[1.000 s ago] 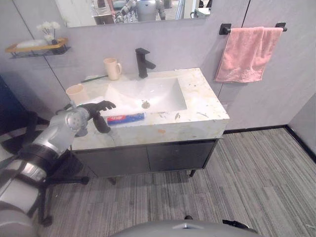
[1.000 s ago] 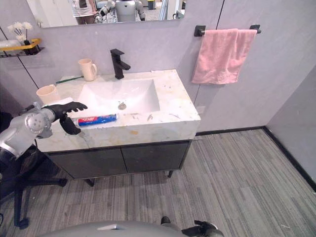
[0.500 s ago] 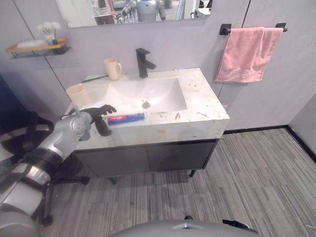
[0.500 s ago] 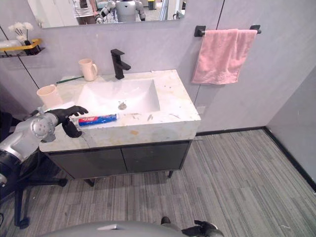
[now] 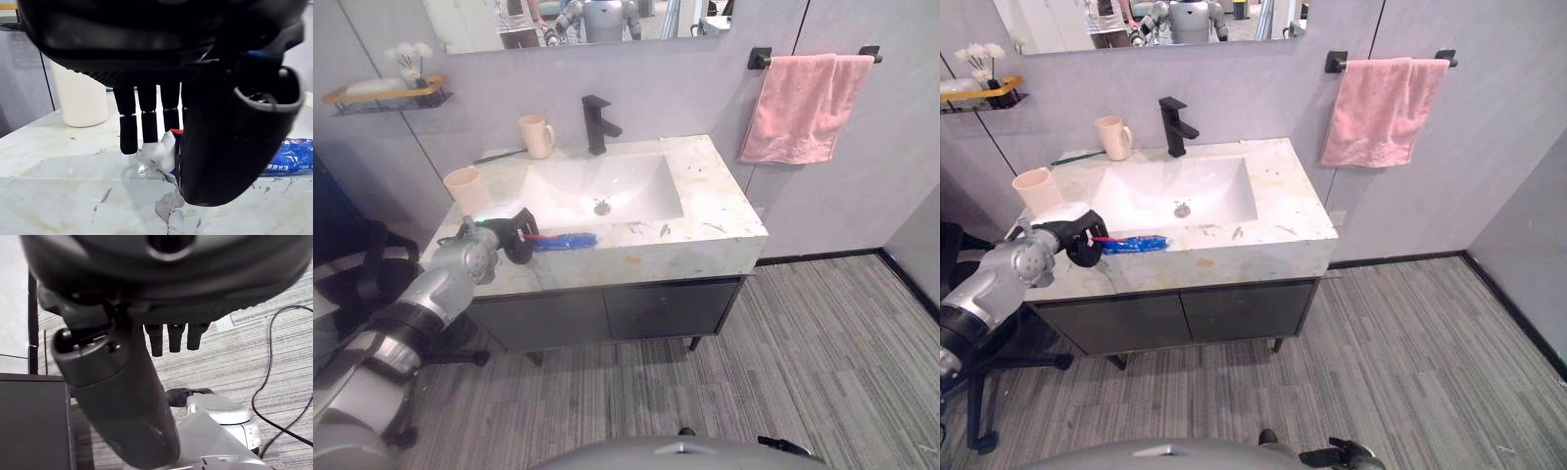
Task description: Organize the bathroom.
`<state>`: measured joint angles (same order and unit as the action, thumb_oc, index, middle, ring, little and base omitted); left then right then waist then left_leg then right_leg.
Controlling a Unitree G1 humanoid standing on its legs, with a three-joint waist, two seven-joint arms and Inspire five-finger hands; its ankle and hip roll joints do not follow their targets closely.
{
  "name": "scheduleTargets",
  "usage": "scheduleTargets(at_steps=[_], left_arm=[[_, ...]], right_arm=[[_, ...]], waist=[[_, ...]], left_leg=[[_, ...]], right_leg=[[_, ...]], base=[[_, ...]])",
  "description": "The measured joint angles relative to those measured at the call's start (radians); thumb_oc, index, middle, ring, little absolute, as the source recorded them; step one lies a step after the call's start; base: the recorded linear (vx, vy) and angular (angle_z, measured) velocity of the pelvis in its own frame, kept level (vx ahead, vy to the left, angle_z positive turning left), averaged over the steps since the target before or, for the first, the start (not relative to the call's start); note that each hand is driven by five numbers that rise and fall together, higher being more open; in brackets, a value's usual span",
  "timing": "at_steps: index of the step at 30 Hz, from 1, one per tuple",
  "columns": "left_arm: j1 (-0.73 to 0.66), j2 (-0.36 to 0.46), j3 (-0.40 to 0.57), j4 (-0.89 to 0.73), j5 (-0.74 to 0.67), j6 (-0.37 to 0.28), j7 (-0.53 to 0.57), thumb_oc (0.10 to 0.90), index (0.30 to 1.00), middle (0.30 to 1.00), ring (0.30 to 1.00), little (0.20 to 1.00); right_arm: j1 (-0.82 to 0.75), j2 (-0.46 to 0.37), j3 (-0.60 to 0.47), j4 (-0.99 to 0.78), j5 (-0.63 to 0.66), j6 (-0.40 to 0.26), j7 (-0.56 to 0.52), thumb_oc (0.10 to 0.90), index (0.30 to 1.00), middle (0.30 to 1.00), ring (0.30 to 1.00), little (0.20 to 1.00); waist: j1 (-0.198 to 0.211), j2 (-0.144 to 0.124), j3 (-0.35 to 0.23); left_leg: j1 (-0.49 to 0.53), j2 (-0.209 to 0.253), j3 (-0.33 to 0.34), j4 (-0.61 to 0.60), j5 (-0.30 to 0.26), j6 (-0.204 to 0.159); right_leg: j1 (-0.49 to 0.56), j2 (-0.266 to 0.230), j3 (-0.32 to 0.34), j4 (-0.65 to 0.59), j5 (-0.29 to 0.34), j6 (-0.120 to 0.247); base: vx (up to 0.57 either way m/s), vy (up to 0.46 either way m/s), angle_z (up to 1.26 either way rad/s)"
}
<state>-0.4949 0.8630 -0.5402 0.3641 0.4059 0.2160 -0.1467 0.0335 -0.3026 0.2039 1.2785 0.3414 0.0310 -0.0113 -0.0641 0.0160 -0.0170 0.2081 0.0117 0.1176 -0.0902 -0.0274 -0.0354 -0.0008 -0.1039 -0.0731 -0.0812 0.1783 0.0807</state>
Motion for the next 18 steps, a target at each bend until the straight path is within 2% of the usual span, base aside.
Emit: scheduleTargets(at_steps=[1,4,7,8,9,10,11,12,14,15,17,18], left_arm=[[0.003,0.000,0.000,0.003,-0.015,-0.004,0.018,0.400,0.300,0.300,0.300,0.300],[0.057,0.000,0.034,0.011,-0.192,-0.039,0.129,0.400,0.300,0.300,0.300,0.300],[0.208,-0.063,0.245,-0.047,-0.417,-0.082,0.218,0.400,0.300,0.300,0.300,0.300],[0.237,-0.088,0.291,-0.072,-0.481,-0.099,0.254,0.400,0.300,0.300,0.300,0.300],[0.283,-0.138,0.378,-0.139,-0.551,-0.108,0.291,0.400,0.300,0.300,0.300,0.300],[0.297,-0.151,0.404,-0.176,-0.605,-0.135,0.332,0.400,0.300,0.300,0.300,0.300],[0.299,-0.156,0.415,-0.187,-0.620,-0.146,0.346,0.400,0.300,0.300,0.300,0.300],[0.334,-0.199,0.483,-0.241,-0.644,-0.152,0.371,0.400,0.300,0.300,0.300,0.300],[0.344,-0.229,0.505,-0.277,-0.689,-0.201,0.415,0.400,0.300,0.300,0.300,0.300],[0.347,-0.245,0.522,-0.296,-0.688,-0.222,0.434,0.400,0.300,0.300,0.300,0.300],[0.347,-0.293,0.556,-0.319,-0.697,-0.239,0.467,0.400,0.300,0.300,0.300,0.300],[0.346,-0.333,0.567,-0.335,-0.714,-0.270,0.497,0.400,0.300,0.300,0.300,0.300]], right_arm=[[0.001,0.000,-0.010,-0.002,0.016,-0.002,-0.001,0.800,0.900,0.900,0.900,0.900],[0.025,-0.001,-0.104,-0.073,0.132,-0.039,-0.045,0.800,0.900,0.900,0.900,0.900],[0.088,-0.002,-0.239,-0.284,0.222,-0.074,-0.121,0.800,0.900,0.900,0.900,0.900],[0.103,-0.005,-0.261,-0.333,0.225,-0.105,-0.155,0.800,0.900,0.900,0.900,0.900],[0.122,-0.010,-0.322,-0.434,0.224,-0.111,-0.218,0.800,0.900,0.900,0.900,0.900],[0.123,-0.020,-0.351,-0.472,0.222,-0.163,-0.279,0.800,0.900,0.900,0.900,0.900],[0.121,-0.029,-0.373,-0.498,0.220,-0.175,-0.317,0.800,0.900,0.900,0.900,0.900],[0.133,-0.038,-0.450,-0.629,0.217,-0.153,-0.392,0.800,0.900,0.900,0.900,0.900],[0.116,-0.076,-0.534,-0.703,0.169,-0.252,-0.522,0.800,0.900,0.900,0.900,0.900],[0.114,-0.096,-0.581,-0.783,0.141,-0.252,-0.590,0.800,0.900,0.900,0.900,0.900],[0.107,-0.132,-0.623,-0.936,0.106,-0.246,-0.674,0.800,0.900,0.900,0.900,0.900],[0.097,-0.164,-0.623,-1.058,0.044,-0.268,-0.713,0.800,0.900,0.900,0.900,0.900]], waist=[[-0.002,-0.001,0.000],[-0.017,-0.006,-0.004],[-0.030,-0.014,0.001],[-0.032,-0.021,0.004],[-0.034,-0.036,0.014],[-0.036,-0.054,0.020],[-0.036,-0.065,0.022],[-0.045,-0.064,0.029],[-0.048,-0.065,0.033],[-0.048,-0.064,0.037],[-0.051,-0.052,0.045],[-0.055,-0.043,0.051]], left_leg=[[0.000,0.000,0.000,0.000,0.000,0.000],[-0.009,-0.001,0.004,0.000,0.000,0.000],[-0.011,-0.001,0.017,0.000,-0.002,0.001],[-0.010,-0.001,0.017,0.000,-0.002,0.001],[-0.010,-0.002,0.018,0.000,-0.002,0.001],[-0.010,-0.002,0.017,0.000,-0.002,0.002],[-0.009,-0.002,0.018,0.000,-0.002,0.002],[-0.009,-0.006,0.019,0.000,-0.004,0.004],[-0.009,-0.010,0.021,0.000,-0.006,0.008],[-0.009,-0.011,0.024,0.000,-0.007,0.009],[-0.008,-0.015,0.027,0.000,-0.008,0.011],[-0.008,-0.017,0.037,0.000,-0.009,0.013]], right_leg=[[0.000,0.000,0.000,0.000,0.000,0.000],[-0.012,0.001,0.005,0.000,0.001,0.001],[-0.020,0.003,0.020,0.000,0.004,0.000],[-0.020,0.004,0.020,0.000,0.004,0.000],[-0.020,0.004,0.021,0.000,0.005,0.001],[-0.020,0.003,0.021,0.000,0.006,0.001],[-0.019,0.004,0.021,0.000,0.006,0.001],[-0.020,0.001,0.025,0.000,0.007,0.003],[-0.021,-0.002,0.028,0.000,0.009,0.007],[-0.023,-0.003,0.032,0.000,0.010,0.007],[-0.024,-0.004,0.039,0.000,0.011,0.009],[-0.029,-0.004,0.049,0.000,0.015,0.012]], base=[[0.00,0.000,0.00],[-0.01,0.003,-0.04],[-0.02,0.009,-0.13],[-0.03,0.012,-0.05],[-0.04,0.021,0.00],[-0.03,0.022,0.00],[-0.03,0.023,-0.02],[0.00,0.000,0.00],[-0.02,0.034,-0.04],[-0.01,0.028,-0.07],[-0.03,0.029,-0.12],[-0.05,0.030,-0.19]])
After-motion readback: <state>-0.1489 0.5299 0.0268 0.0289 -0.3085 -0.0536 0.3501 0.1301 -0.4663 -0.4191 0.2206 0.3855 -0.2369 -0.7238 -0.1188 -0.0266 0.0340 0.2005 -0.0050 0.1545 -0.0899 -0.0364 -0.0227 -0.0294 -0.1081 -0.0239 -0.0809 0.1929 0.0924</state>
